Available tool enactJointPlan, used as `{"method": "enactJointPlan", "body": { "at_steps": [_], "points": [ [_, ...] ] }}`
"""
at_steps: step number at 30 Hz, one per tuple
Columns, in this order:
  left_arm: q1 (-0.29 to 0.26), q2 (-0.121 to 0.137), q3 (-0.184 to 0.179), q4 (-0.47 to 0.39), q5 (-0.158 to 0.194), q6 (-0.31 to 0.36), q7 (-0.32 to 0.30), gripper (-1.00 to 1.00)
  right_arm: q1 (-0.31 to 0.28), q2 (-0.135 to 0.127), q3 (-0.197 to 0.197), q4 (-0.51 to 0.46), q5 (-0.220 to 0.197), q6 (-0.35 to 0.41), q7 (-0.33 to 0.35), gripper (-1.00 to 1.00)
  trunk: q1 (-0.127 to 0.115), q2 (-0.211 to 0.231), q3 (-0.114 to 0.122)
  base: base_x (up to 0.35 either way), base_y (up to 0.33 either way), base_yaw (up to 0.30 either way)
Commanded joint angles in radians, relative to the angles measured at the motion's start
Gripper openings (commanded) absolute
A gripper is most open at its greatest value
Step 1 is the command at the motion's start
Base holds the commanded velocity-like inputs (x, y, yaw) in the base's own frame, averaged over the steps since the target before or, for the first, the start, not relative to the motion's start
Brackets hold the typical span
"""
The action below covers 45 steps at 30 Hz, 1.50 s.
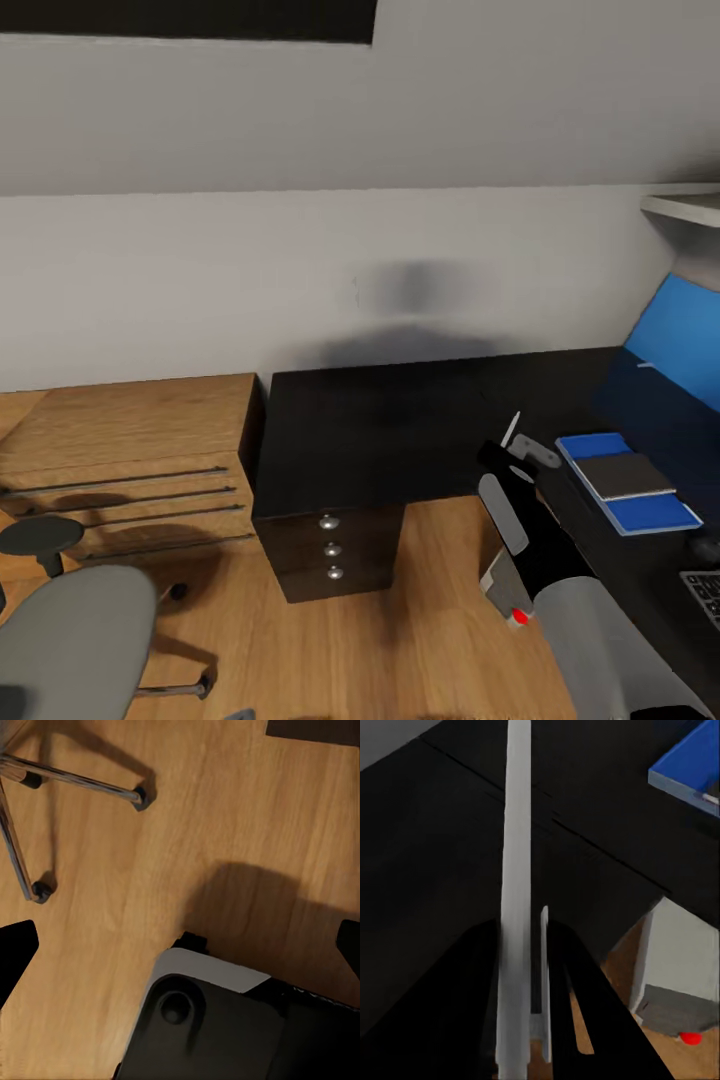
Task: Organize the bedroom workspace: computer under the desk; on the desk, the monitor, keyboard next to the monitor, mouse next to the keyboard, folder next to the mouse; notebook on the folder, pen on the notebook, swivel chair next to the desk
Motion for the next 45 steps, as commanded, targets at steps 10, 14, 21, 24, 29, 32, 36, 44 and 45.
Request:
{"method": "enactJointPlan", "body": {
  "at_steps": [10, 14, 21, 24, 29, 32, 36, 44, 45],
  "points": [
    [-0.001, 0.000, 0.014, 0.023, 0.002, -0.002, 0.003, 1.00, -0.003, -0.025, -0.084, 0.008, -0.004, 0.003, -0.005, -1.00, 0.001, -0.002, 0.001, 0.000, -0.302, -0.162],
    [-0.001, -0.001, 0.015, 0.023, 0.003, -0.003, 0.005, 1.00, -0.010, -0.025, -0.095, 0.075, -0.006, -0.016, -0.005, -1.00, 0.001, -0.002, 0.001, 0.000, -0.084, -0.006],
    [-0.001, -0.002, 0.017, 0.023, 0.004, -0.019, 0.007, 1.00, -0.050, -0.025, -0.208, 0.191, -0.008, -0.107, -0.005, -1.00, 0.001, -0.002, 0.001, 0.000, -0.012, -0.001],
    [-0.001, -0.002, 0.018, 0.023, 0.006, -0.057, 0.008, 1.00, -0.056, -0.026, -0.277, 0.204, -0.010, -0.124, -0.005, -1.00, 0.001, -0.002, 0.001, 0.068, -0.002, 0.000],
    [-0.001, -0.003, 0.020, 0.023, 0.008, -0.078, 0.008, 1.00, -0.060, -0.027, -0.333, 0.208, -0.035, -0.132, -0.004, -1.00, 0.001, -0.002, 0.001, 0.233, 0.000, 0.000],
    [-0.001, -0.004, 0.019, 0.023, 0.008, -0.082, 0.008, 1.00, -0.061, -0.040, -0.340, 0.206, -0.107, -0.134, -0.003, -1.00, 0.001, -0.002, 0.001, 0.073, 0.000, 0.000],
    [-0.001, -0.005, 0.019, 0.023, 0.008, -0.083, 0.008, 1.00, -0.061, -0.058, -0.342, 0.206, -0.160, -0.134, -0.002, -1.00, 0.001, -0.002, 0.001, 0.070, 0.000, 0.000],
    [-0.001, -0.006, 0.013, 0.023, 0.007, -0.085, 0.008, 1.00, -0.061, -0.081, -0.344, 0.204, -0.176, -0.135, -0.002, -1.00, 0.001, -0.002, 0.001, 0.085, -0.025, 0.000],
    [-0.001, -0.006, 0.013, 0.023, 0.007, -0.085, 0.008, 1.00, -0.061, -0.082, -0.344, 0.204, -0.176, -0.135, -0.002, -1.00, 0.001, -0.002, 0.001, 0.147, -0.144, 0.000]
  ]
}}
